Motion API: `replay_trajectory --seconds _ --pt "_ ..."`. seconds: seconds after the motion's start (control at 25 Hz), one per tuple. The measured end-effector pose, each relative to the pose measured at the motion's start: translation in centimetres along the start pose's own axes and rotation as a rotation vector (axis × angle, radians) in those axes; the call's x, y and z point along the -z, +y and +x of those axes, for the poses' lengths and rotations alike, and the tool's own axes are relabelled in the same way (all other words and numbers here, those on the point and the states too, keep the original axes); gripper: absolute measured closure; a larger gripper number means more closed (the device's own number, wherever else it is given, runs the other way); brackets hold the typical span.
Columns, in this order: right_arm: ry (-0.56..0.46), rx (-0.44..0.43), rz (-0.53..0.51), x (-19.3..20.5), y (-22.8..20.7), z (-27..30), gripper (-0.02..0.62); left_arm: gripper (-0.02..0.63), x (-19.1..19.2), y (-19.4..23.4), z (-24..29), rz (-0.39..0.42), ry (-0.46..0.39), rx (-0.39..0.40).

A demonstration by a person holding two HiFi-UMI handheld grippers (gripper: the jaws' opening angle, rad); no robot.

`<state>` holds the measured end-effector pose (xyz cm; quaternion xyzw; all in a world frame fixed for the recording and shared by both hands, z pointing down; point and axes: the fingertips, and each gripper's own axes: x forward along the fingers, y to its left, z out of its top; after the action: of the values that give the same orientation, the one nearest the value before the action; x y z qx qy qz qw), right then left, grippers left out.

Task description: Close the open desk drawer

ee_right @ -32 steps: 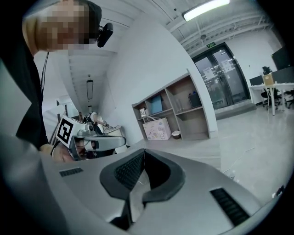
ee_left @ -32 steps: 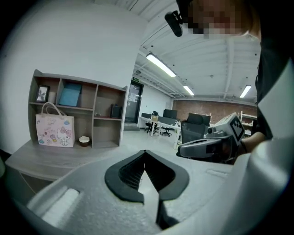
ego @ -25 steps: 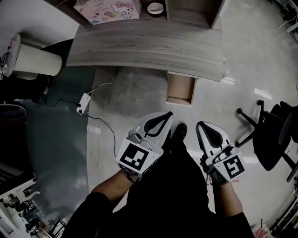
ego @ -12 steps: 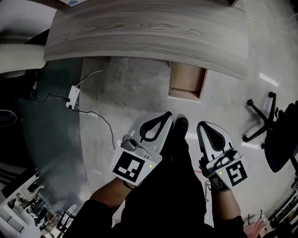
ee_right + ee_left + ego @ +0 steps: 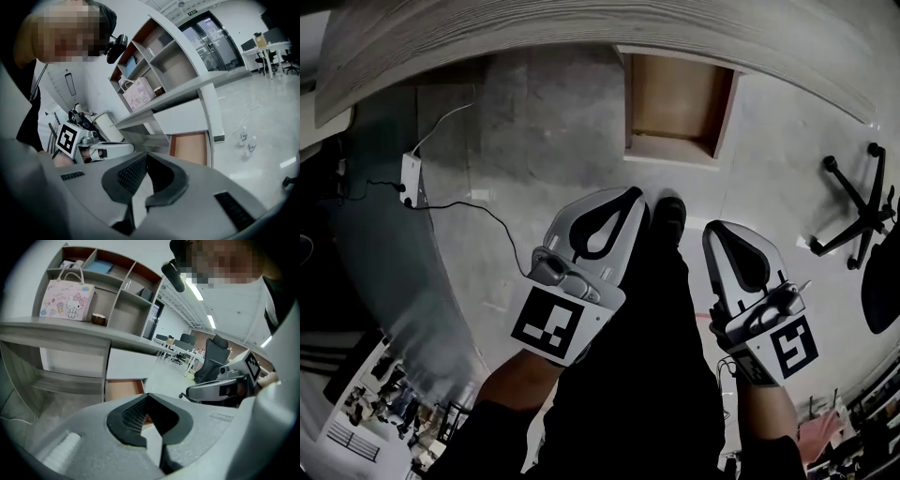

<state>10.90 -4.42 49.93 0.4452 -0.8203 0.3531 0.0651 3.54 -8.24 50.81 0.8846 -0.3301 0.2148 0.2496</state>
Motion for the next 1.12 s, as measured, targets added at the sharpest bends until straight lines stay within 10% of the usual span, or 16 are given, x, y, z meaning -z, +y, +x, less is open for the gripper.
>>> replay_trajectory --seconds 1.12 --pt "0.087 -0.011 0.073 11.0 -7.7 9.6 0.583 0.598 16.6 3.9 11.2 -0.06 0.158 0.056"
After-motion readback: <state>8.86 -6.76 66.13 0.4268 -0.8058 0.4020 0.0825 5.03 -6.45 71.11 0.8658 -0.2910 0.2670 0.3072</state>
